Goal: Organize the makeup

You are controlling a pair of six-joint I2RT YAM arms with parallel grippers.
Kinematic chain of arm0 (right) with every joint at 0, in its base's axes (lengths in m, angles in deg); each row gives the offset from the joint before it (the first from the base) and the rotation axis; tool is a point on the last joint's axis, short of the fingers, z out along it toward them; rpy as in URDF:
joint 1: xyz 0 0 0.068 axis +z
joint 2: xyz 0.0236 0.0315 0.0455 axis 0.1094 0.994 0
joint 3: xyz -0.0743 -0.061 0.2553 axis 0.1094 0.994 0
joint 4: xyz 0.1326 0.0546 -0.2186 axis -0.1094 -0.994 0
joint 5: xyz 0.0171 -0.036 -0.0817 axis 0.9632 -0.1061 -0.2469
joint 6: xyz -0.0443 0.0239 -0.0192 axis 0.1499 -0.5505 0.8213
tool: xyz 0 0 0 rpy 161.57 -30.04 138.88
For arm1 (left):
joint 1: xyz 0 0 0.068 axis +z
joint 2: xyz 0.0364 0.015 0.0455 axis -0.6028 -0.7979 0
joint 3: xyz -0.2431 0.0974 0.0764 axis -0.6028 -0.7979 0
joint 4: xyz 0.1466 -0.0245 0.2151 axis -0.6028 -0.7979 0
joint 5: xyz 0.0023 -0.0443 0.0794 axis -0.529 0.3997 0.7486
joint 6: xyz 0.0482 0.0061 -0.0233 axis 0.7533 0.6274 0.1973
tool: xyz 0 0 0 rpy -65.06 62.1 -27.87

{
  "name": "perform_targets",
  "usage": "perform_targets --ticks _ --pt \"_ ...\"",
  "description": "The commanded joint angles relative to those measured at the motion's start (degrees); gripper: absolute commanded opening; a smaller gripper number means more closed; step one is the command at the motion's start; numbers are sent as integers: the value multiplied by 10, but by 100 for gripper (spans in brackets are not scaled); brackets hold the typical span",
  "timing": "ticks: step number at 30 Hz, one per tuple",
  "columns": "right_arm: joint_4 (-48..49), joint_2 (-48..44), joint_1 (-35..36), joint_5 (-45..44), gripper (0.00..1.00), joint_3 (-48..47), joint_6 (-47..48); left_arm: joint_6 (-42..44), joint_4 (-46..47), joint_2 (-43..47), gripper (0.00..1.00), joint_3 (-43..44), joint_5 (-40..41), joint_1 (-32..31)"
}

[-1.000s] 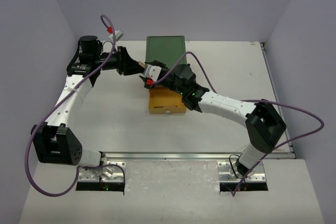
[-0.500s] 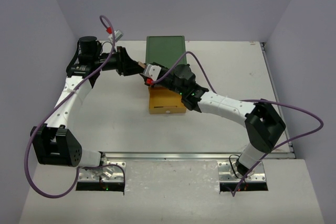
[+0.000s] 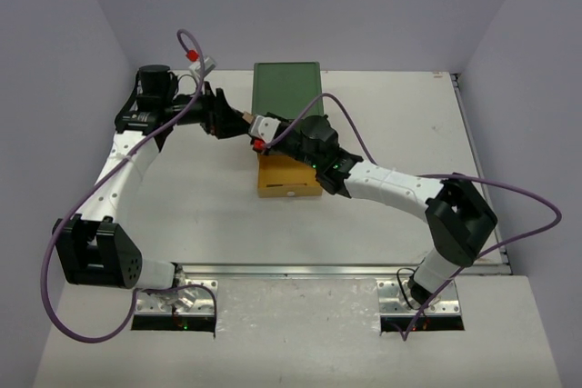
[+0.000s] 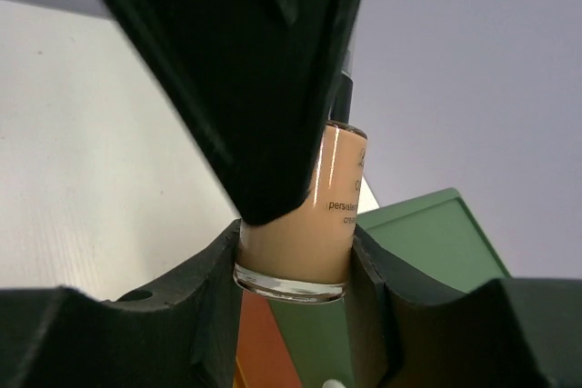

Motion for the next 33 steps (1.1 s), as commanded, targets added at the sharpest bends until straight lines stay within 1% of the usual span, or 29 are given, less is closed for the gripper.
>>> perform_targets --ticks 1,2,4,6,8,9,10,14,17,19,22,26,29,31,32,33 --pt "23 -43 -1 -15 0 18 8 35 -16 1 100 48 14 -4" --pt "14 -48 -1 -12 0 23 13 39 -23 -1 100 54 20 -3" --pt "-88 -79 -4 21 0 36 50 70 -60 -10 100 79 92 1" --pt "-169 -96 -5 40 0 51 89 87 -81 -16 100 93 129 10" --pt "-251 -105 -8 35 0 59 127 95 -85 -19 100 97 155 17" --pt "-292 -107 -9 26 0 63 148 98 -87 -20 100 98 181 26" --pt "-314 -109 -12 15 0 76 166 103 -88 -20 100 99 204 32" --pt "-323 -106 -20 -45 0 127 249 115 -92 -21 100 94 255 33" --pt "-323 -73 -26 -94 0 117 275 116 -91 -22 100 90 279 32" --pt "-323 -35 -34 -126 0 91 281 115 -91 -24 100 90 292 32" --pt "-321 17 -35 -129 0 46 289 117 -96 -26 100 90 300 32" --pt "-314 48 -35 -116 0 27 311 133 -112 -20 100 92 312 32" --pt "-305 84 -36 -143 0 3 324 142 -116 -10 100 83 320 32" --pt "-305 106 -37 -161 3 -14 331 141 -114 -7 100 78 320 32" --pt "-305 113 -38 -166 13 -20 331 141 -114 -7 100 77 320 32" --pt "-305 122 -39 -170 17 -26 329 141 -114 -7 100 77 319 32"
